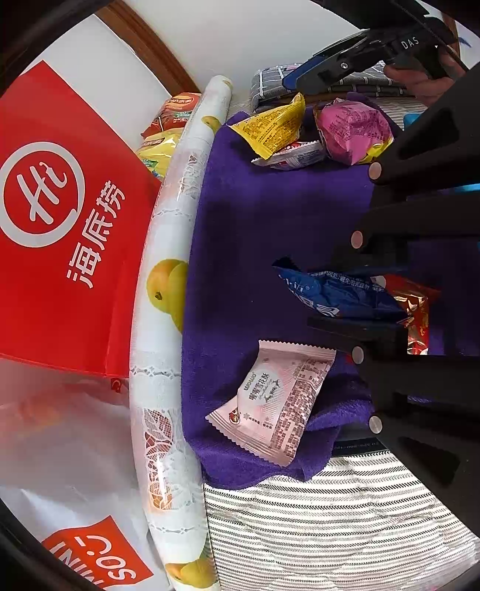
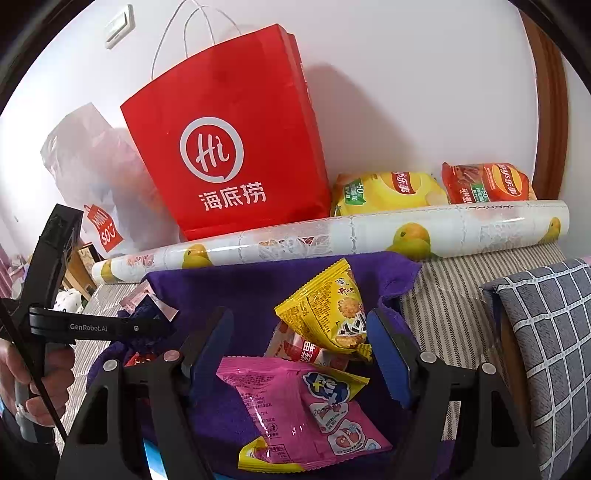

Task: Organize snacks
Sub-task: 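Open both tools to drop the yellow bag and blue packet onto the towel, then move the right tool to the pink bread bag with silver stripe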

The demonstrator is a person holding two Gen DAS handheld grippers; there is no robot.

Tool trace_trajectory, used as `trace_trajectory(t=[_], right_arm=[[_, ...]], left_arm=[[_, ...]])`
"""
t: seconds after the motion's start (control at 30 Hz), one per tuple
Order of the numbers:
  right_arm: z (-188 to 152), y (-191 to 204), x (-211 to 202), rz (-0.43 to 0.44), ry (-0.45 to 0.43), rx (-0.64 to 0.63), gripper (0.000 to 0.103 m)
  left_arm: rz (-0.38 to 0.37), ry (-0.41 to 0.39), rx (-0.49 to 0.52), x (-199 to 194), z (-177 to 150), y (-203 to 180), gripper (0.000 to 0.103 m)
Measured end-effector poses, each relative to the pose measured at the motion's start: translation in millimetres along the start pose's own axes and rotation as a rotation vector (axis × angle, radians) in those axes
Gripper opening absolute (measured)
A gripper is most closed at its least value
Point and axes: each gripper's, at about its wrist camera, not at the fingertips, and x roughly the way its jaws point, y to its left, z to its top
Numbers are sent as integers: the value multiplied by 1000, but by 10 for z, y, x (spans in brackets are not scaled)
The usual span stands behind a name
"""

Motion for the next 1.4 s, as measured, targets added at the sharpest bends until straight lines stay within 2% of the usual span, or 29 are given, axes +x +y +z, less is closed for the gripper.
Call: trace_trajectory(t=[0.07,0.13,0.2,0.3,0.47,0.67,1.1,1.4], right_arm=[[-3,10,-3,4,-2,-2,74],[-8,21,-3,5,-3,-4,74],[-15,29,-7,-8,-5,-6,74],[-14,30,-22,-2,-10,-8,74],[-9,34,-62,-1,-17,-5,74],[-71,111,-174,-19,-15,-31,74],[-255,357,-946,-59,-63,-38,74],[-499,563,-1303,-62,-42,-23,69]], left_arm=[[-18,14,-7,1,15,13,20],[-50,30,-21,-26,21,70,33],[-85,35,-28,-73,28,87,40],[-77,5,-5,-170,21,36,48],[-61,-25,32,-300,14,-56,50],[-2,-90,68,-528,11,-119,55],[-62,-165,103,-998,-60,-208,57],[-94,-186,159,-1214,-257,-477,57]])
